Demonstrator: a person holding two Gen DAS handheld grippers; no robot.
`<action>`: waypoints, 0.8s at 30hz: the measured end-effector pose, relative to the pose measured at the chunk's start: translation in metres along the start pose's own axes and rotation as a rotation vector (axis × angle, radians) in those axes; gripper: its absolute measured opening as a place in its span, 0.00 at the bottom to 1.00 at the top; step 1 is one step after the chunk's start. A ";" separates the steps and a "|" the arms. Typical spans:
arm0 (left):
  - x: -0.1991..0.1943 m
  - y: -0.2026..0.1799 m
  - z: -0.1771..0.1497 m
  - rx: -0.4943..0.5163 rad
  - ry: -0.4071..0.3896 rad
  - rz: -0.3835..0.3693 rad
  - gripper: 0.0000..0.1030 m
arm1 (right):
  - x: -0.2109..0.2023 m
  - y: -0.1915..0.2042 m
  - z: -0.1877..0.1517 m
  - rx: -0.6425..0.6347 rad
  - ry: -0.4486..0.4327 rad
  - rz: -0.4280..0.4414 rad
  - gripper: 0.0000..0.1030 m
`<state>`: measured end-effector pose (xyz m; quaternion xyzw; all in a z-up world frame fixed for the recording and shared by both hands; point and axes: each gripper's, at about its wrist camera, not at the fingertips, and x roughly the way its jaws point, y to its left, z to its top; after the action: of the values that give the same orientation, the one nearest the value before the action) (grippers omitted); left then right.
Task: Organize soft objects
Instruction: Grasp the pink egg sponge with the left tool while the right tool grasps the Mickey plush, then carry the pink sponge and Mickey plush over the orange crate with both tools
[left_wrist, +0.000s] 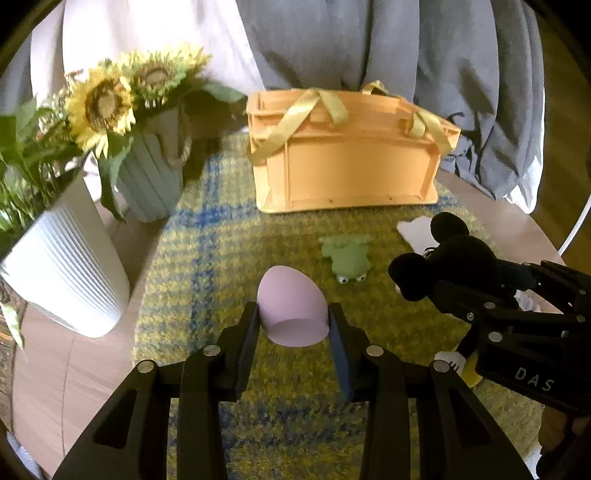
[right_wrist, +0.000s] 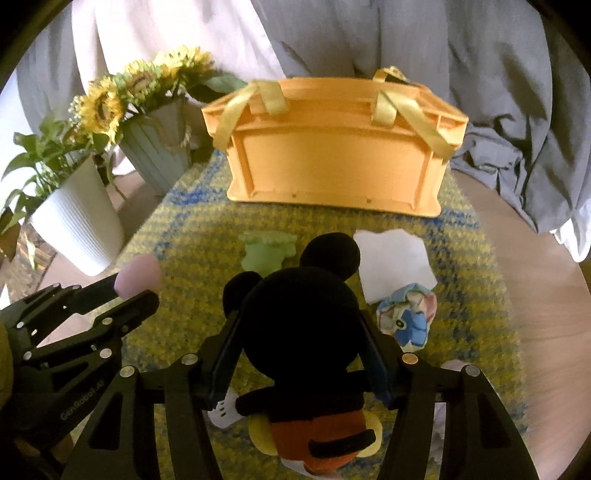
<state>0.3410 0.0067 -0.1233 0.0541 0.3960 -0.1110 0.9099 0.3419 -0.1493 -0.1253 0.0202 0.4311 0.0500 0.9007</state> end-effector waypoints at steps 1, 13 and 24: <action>-0.003 0.000 0.002 0.000 -0.009 0.000 0.35 | -0.003 0.000 0.001 0.000 -0.008 0.001 0.59; -0.039 -0.007 0.025 0.009 -0.127 0.015 0.35 | -0.042 -0.005 0.024 -0.011 -0.136 0.004 0.59; -0.071 -0.010 0.050 0.018 -0.246 0.033 0.35 | -0.072 -0.003 0.043 -0.022 -0.253 0.006 0.59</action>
<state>0.3270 -0.0006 -0.0376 0.0550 0.2795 -0.1055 0.9527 0.3307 -0.1597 -0.0422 0.0179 0.3135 0.0545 0.9479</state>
